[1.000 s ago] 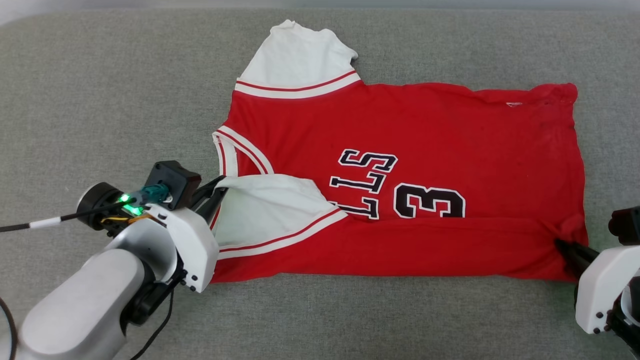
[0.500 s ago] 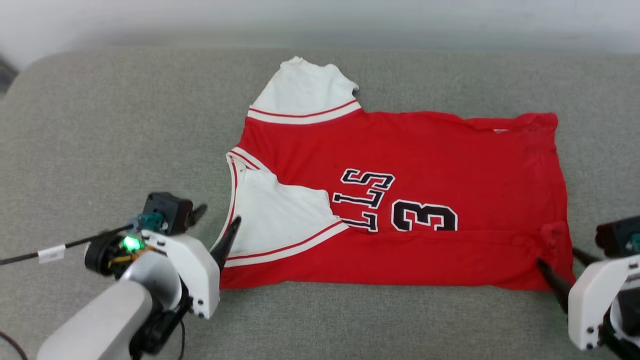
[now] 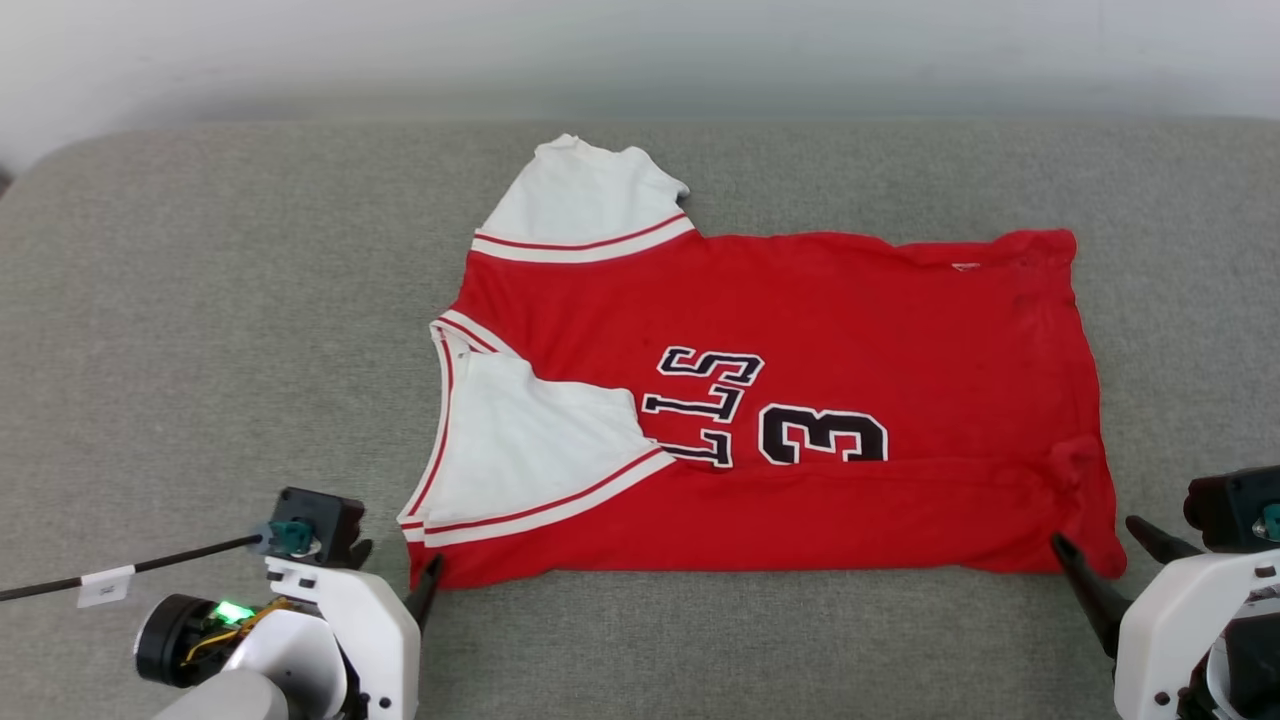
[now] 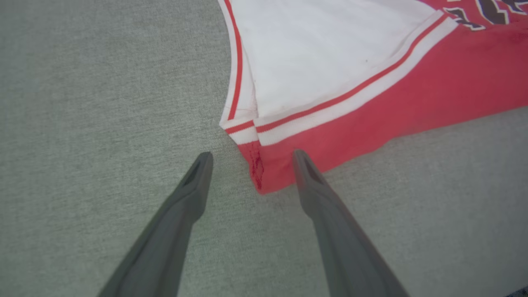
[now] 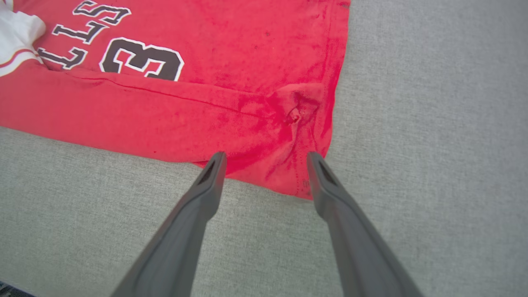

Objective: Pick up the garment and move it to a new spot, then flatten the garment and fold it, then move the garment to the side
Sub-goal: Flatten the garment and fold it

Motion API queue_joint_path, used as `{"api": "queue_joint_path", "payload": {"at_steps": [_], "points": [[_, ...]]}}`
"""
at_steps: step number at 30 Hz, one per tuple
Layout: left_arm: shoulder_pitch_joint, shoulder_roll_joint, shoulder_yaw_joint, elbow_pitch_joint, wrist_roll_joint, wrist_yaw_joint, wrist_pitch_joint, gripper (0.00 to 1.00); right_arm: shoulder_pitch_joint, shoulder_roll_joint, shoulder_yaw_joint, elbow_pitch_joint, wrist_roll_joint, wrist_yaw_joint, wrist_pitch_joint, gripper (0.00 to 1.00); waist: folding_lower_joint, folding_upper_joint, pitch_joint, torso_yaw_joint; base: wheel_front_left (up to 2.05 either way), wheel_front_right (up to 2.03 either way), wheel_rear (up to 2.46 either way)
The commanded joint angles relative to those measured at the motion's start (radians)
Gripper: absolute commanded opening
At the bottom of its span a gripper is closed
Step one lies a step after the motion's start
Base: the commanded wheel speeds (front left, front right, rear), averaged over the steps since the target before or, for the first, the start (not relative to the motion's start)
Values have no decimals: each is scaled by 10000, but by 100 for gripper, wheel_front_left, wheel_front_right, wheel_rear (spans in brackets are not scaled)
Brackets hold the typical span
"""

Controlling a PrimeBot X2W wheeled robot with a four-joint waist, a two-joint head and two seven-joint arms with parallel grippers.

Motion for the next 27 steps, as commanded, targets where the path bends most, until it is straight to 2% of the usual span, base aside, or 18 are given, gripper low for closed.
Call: {"api": "queue_joint_path", "payload": {"at_steps": [1, 3, 14, 15, 16, 22, 27], "points": [[53, 2, 70, 30, 18, 94, -30, 100, 61, 75, -40, -156, -85, -4, 28, 100, 2, -1, 128, -98, 0, 0, 0], [121, -9, 49, 126, -53, 114, 24, 100, 102, 178, -95, -388, -132, -4, 74, 100, 2, -1, 245, -164, 0, 0, 0], [218, -590, -289, 1406, -465, -352, 218, 100, 223, 562, -282, -954, -206, -4, 122, 100, 2, -1, 735, -472, 0, 0, 0], [237, -653, -316, 1509, -519, -429, 247, 38, 245, 574, -318, -988, -220, -4, 131, 100, 2, -1, 756, -484, 0, 0, 0], [241, -689, -353, 1600, -558, -507, 287, 0, 267, 581, -349, -1007, -228, -4, 141, 100, 2, -1, 772, -488, 0, 0, 0], [183, -763, -410, 1613, -604, -913, 98, 0, 303, 463, -592, -1104, -457, -4, 427, 100, 2, -1, 620, -384, 0, 0, 0], [-104, -636, -129, 889, -266, -733, -444, 0, 77, 308, -799, -817, -832, -4, 753, 100, 2, -1, 434, -121, 0, 0, 0]]}}
